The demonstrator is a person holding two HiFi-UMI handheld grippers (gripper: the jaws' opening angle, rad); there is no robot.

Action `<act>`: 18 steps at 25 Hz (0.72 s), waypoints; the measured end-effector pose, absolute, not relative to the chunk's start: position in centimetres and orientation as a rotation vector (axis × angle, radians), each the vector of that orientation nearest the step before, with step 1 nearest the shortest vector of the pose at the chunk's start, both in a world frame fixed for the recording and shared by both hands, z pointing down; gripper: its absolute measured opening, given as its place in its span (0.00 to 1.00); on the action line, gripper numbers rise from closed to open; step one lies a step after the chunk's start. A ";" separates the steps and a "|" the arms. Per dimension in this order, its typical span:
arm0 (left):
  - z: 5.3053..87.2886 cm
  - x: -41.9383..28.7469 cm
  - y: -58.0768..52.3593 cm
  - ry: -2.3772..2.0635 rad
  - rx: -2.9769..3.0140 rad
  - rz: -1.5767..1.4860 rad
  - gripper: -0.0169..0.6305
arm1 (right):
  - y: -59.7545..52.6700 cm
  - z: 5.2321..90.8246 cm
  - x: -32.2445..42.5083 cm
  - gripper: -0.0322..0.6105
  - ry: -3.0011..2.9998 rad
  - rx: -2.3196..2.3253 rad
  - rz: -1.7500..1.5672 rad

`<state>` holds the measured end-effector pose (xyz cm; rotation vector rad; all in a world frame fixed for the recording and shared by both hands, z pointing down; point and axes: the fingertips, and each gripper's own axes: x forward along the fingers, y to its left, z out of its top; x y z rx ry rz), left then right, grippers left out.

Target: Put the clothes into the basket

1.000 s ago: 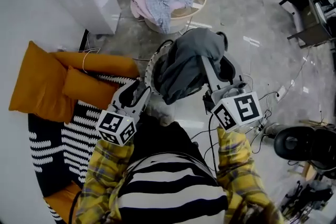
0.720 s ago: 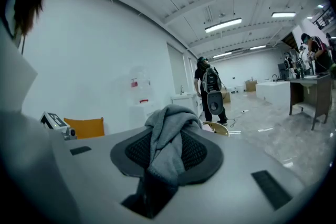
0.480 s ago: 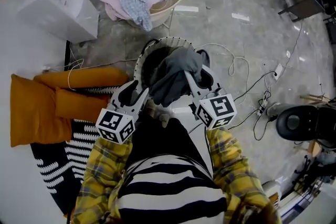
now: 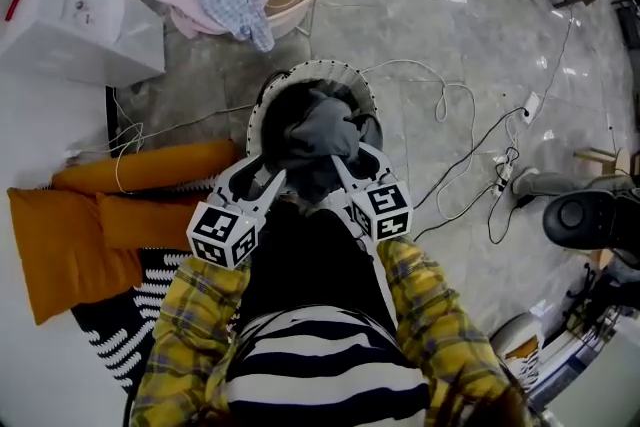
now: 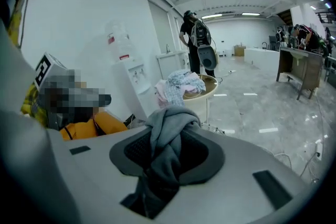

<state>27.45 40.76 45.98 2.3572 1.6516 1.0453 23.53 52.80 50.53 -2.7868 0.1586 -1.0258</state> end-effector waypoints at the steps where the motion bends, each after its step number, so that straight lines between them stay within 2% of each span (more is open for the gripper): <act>1: 46.7 27.4 40.9 1.665 2.344 1.069 0.30 | 52.9 51.9 23.3 0.27 0.136 -2.764 -1.075; 10: 51.4 26.9 41.5 1.756 2.258 1.238 0.30 | 53.3 59.1 21.5 0.32 0.020 -2.611 -1.375; 15: 52.5 26.4 41.6 1.772 2.227 1.282 0.30 | 53.5 58.2 21.6 0.35 -0.014 -2.607 -1.365; 18: 52.4 26.2 42.0 1.786 2.219 1.283 0.30 | 54.1 57.5 21.3 0.32 -0.027 -2.613 -1.328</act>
